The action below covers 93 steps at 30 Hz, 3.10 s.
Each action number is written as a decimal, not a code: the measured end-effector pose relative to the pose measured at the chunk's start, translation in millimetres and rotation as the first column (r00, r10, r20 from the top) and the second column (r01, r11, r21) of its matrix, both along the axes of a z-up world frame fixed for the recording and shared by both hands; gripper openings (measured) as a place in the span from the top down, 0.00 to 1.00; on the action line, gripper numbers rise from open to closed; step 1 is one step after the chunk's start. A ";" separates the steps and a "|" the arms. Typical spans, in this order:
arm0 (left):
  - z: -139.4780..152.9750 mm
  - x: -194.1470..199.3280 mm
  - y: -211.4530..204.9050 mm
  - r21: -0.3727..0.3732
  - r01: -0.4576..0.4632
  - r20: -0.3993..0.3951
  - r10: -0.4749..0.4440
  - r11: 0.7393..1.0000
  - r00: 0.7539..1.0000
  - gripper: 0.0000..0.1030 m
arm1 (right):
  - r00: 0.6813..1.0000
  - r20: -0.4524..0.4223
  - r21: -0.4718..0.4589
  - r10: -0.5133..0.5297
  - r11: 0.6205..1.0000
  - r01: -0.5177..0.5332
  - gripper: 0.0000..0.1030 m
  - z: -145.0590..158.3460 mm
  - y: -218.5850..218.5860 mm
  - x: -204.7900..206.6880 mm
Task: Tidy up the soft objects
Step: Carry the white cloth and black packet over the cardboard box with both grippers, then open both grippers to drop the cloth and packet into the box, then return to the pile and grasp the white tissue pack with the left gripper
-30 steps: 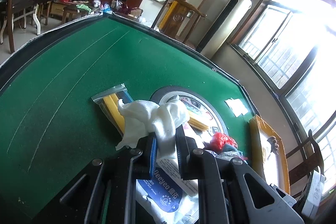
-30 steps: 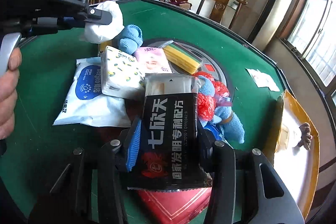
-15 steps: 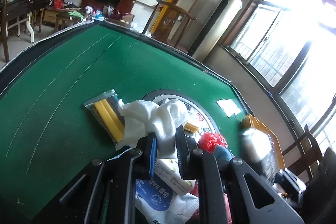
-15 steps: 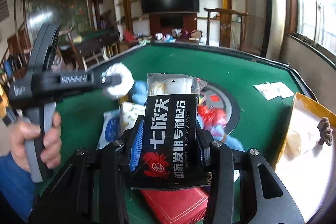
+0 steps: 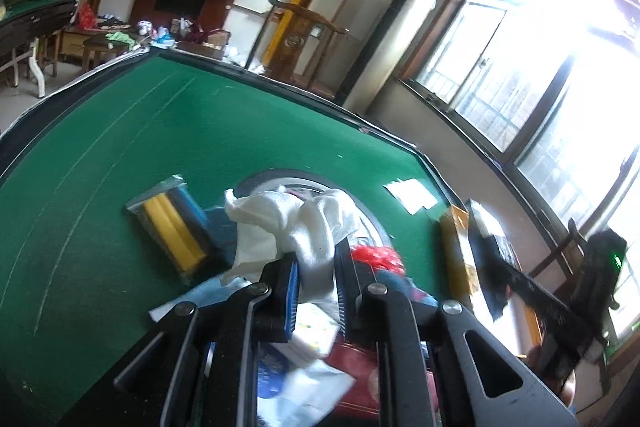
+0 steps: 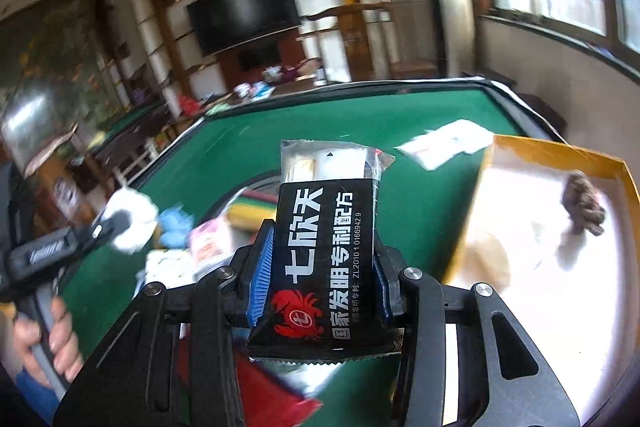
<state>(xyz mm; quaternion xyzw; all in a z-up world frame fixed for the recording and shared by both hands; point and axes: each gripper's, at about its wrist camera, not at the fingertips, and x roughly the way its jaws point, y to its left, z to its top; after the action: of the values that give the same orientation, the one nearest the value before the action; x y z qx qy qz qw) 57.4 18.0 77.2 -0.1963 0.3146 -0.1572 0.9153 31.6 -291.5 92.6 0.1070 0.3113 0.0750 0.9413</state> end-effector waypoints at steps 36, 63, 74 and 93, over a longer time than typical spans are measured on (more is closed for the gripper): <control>-39.7 -12.3 -332.4 0.085 0.578 -0.246 -0.545 0.812 0.802 0.84 | 0.781 -0.316 0.031 -0.538 0.817 0.575 0.59 -33.1 -220.4 4.3; 10.7 -31.6 -277.2 0.057 0.524 -0.116 -0.516 0.850 0.849 0.59 | 0.861 -0.070 0.094 -0.504 0.856 0.509 0.37 20.0 -184.6 -16.3; 15.3 -28.3 -139.2 0.045 0.262 -0.163 -0.252 0.964 0.954 0.54 | 0.922 -0.027 0.039 -0.387 0.921 0.388 0.37 19.1 -139.0 -8.9; -43.9 21.5 -24.6 0.009 -0.194 -0.411 0.181 0.981 0.893 0.70 | 0.945 -0.018 0.035 -0.326 0.944 0.327 0.37 18.8 -114.3 -7.9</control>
<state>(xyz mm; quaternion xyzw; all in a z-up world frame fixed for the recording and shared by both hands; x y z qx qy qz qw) 78.9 -6.6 33.3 -0.2690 0.4766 -0.0287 0.8365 23.7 -405.8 111.4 0.1751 0.2934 -0.0766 0.9367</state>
